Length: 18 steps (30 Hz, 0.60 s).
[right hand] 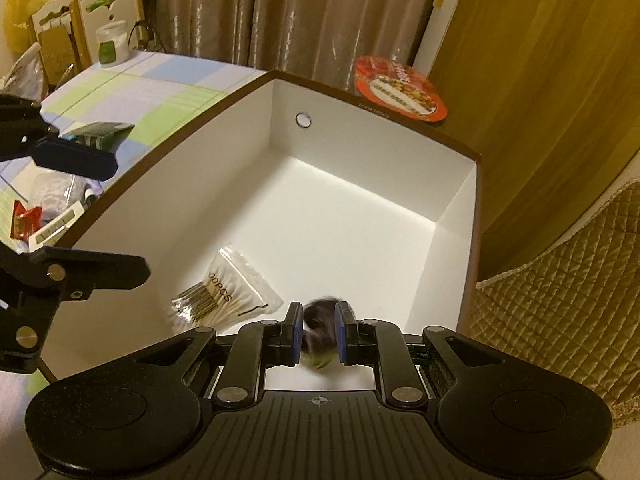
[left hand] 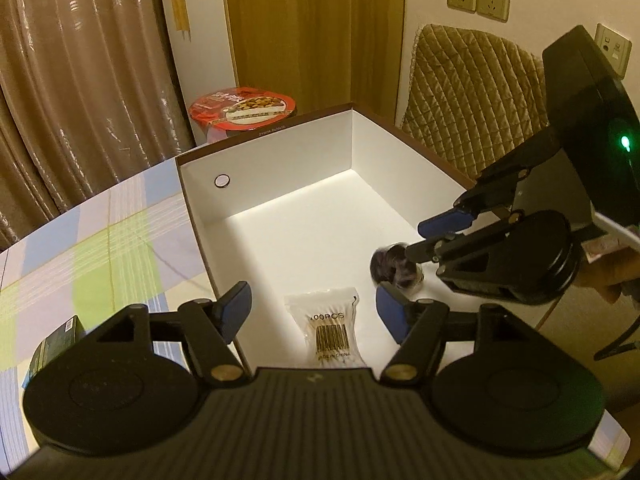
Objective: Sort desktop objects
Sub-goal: 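Lower and release the swab bag into the box with left tool while right tool drops the scrunchie in, then withdraw both open tools from the box back toward the table pile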
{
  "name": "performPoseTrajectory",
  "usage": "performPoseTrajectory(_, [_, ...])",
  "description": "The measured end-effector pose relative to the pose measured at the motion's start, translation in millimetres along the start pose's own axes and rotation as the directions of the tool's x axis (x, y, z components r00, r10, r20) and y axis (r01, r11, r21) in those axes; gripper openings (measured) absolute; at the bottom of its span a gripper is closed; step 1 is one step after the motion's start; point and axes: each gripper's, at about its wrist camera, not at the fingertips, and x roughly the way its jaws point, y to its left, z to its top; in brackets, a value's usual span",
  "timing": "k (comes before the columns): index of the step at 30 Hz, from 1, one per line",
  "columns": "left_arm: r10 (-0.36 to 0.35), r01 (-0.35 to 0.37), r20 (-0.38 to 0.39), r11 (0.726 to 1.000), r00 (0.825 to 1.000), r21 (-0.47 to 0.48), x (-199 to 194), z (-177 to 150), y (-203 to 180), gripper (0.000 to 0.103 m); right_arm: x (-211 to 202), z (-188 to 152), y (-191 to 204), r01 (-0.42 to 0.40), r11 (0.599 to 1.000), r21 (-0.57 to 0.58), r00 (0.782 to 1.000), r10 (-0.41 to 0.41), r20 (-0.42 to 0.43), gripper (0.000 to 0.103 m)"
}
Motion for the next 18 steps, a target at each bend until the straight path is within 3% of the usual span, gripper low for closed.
performPoseTrajectory(5, [0.003, -0.003, 0.023, 1.000, 1.000, -0.007, -9.5, -1.2, 2.0, 0.065, -12.8, -1.1, -1.9, 0.000, 0.999, 0.051, 0.999, -0.002, 0.042, 0.016])
performPoseTrajectory(6, [0.005, -0.004, 0.031, 1.000, 1.000, -0.010, -11.9, -1.6, 2.4, 0.065, -15.7, -1.5, -2.2, -0.001, 0.998, 0.062, 0.999, -0.002, 0.052, 0.047])
performPoseTrajectory(7, [0.006, -0.006, 0.040, 1.000, 0.999, -0.014, -15.0, -2.2, 2.9, 0.066, -18.6, -1.8, -2.5, -0.001, 0.997, 0.072, 0.998, -0.003, 0.061, 0.094])
performPoseTrajectory(8, [0.007, -0.006, 0.047, 1.000, 0.999, -0.018, -18.0, -2.7, 3.4, 0.066, -24.1, -3.4, -2.0, 0.000, 0.997, 0.082, 0.997, -0.007, 0.080, 0.100])
performPoseTrajectory(18, [0.055, -0.047, 0.106, 0.995, 0.993, -0.083, -64.7, -24.2, 18.8, 0.070, -81.8, -20.0, 12.9, 0.005, 0.985, 0.170, 0.975, -0.043, 0.220, 0.099])
